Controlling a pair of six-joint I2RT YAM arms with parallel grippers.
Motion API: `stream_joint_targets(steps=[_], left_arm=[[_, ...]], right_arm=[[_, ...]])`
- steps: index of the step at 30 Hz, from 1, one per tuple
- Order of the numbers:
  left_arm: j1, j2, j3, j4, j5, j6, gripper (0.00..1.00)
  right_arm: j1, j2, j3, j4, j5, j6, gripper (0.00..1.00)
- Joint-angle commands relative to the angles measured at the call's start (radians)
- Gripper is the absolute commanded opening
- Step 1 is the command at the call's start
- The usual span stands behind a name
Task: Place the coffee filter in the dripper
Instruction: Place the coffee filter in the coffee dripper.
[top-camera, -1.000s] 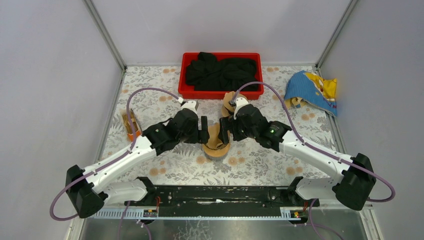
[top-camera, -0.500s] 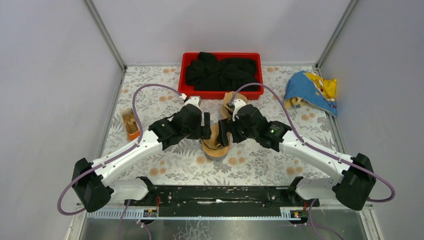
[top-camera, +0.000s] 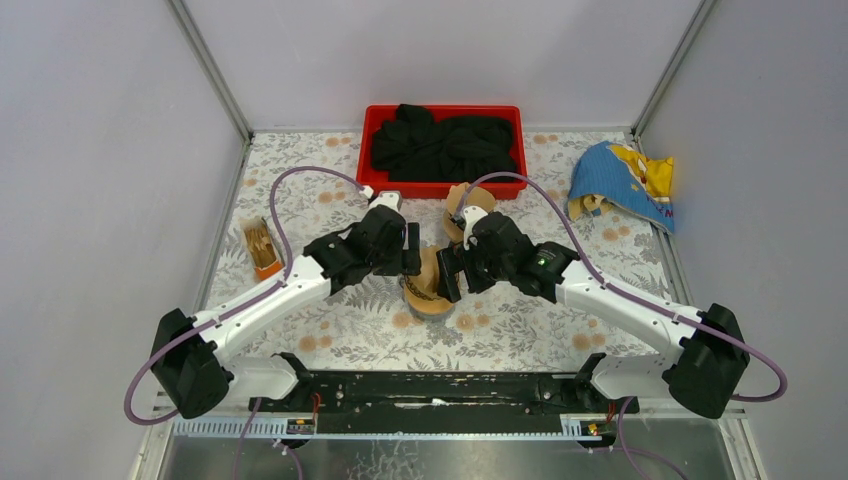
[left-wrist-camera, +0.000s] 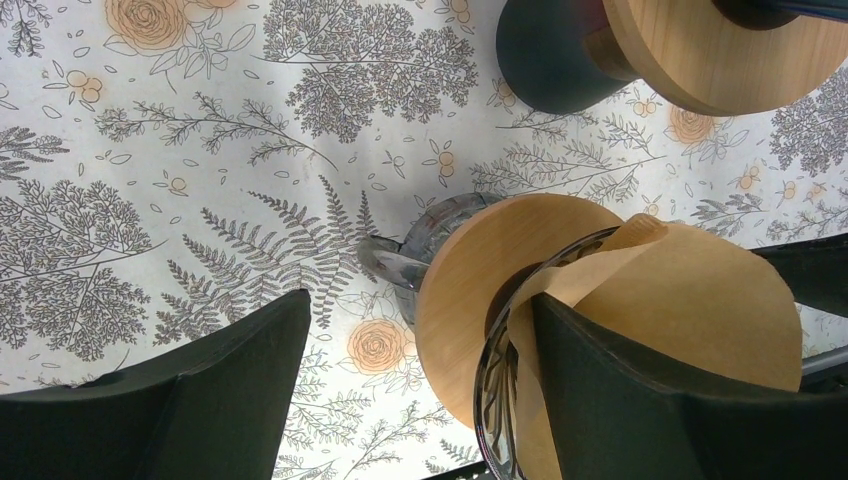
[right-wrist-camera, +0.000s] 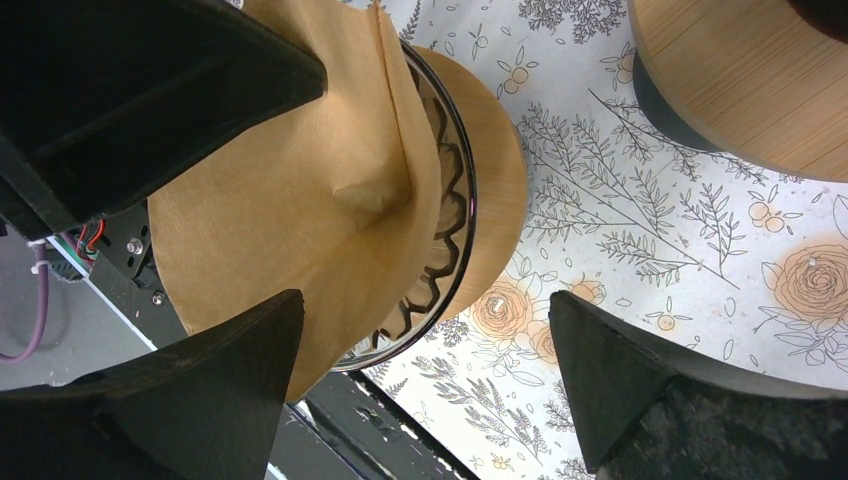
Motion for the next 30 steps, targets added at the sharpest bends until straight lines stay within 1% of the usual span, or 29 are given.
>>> stream_joint_targets(steps=[1,6,12,19,26,30], left_arm=[[0.015,0.004,0.011,0.046,-0.019,0.007,0.86],[0.021,0.002,0.012,0.037,-0.020,0.005,0.86],[0.019,-0.023,0.014,0.055,0.029,0.008,0.86],[0.020,-0.052,0.011,0.068,0.069,0.013,0.87],[0.020,-0.073,0.012,0.071,0.088,0.017,0.88],[0.021,-0.082,0.012,0.071,0.093,0.017,0.88]], right_arm=[[0.002,-0.006,0.001,-0.029,-0.033,-0.039,0.99],[0.002,-0.008,0.008,-0.036,-0.024,-0.036,0.99],[0.002,-0.041,0.018,0.018,-0.004,-0.013,0.99],[0.002,-0.043,0.025,0.081,0.060,0.010,0.99],[0.002,-0.033,0.044,0.096,0.107,0.013,0.99],[0.003,-0.037,0.052,0.104,0.109,0.013,0.99]])
